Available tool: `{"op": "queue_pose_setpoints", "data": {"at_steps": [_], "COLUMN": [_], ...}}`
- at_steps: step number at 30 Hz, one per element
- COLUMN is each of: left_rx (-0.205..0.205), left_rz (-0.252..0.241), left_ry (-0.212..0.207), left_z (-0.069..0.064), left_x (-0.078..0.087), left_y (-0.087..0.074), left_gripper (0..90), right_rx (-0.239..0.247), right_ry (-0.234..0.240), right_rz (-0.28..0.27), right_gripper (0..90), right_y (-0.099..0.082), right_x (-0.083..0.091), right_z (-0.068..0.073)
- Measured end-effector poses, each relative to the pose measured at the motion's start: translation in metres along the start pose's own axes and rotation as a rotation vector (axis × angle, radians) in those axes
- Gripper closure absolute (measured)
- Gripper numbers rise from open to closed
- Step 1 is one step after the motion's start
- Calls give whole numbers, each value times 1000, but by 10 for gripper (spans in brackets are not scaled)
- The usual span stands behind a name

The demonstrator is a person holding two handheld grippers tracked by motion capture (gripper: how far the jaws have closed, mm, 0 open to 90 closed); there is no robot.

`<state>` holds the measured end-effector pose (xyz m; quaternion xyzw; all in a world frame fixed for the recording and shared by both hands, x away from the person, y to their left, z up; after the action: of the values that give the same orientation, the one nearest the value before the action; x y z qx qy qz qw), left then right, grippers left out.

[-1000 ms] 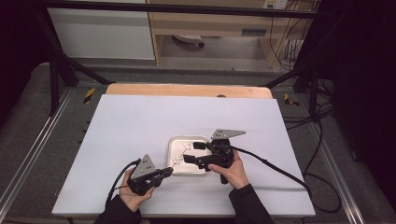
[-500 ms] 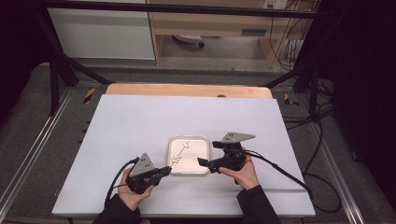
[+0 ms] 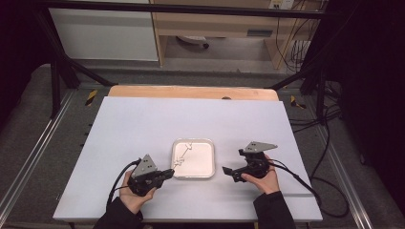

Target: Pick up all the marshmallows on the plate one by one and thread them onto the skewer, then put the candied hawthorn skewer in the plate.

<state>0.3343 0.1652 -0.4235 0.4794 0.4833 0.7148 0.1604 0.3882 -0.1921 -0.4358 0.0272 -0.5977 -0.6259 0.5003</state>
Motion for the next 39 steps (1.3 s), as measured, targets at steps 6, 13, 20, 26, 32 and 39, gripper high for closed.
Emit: {"op": "queue_pose_setpoints", "data": {"at_steps": [6, 13, 20, 26, 32, 39], "left_rx": [7, 14, 29, 34, 23, 16], "left_rz": [9, 23, 47, 80, 108, 161], "left_ry": [10, 9, 8, 3, 16, 35], "left_z": [2, 6, 9, 11, 13, 14], "left_x": [2, 2, -2, -11, -22, -40], "left_y": [3, 8, 14, 22, 32, 39], "left_gripper": [884, 884, 884, 884, 884, 884], "right_rx": [-14, -22, -18, -15, 7, 7], "right_ry": [-34, -50, -48, -57, -63, -60], "right_rz": [-1, 3, -2, 6, 16, 15], "right_gripper": [9, 9, 9, 9, 9, 9], "right_y": [-14, -27, -35, -39, -43, -43], "right_x": [13, 24, 30, 31, 32, 34], "right_z": [-15, -28, -30, -32, -30, -32]}}
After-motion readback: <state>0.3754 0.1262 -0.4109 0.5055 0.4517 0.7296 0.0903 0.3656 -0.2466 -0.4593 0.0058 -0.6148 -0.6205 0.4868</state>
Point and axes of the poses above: each handheld gripper's, and its own axes: x roughly backward along the jaws, y roughly out of its top, z roughly to its left, the point moved 1 cm from there along -x, roughly forward along the jaws, and after that the axes turned 10 degrees about -x, right-handed, at the moved point
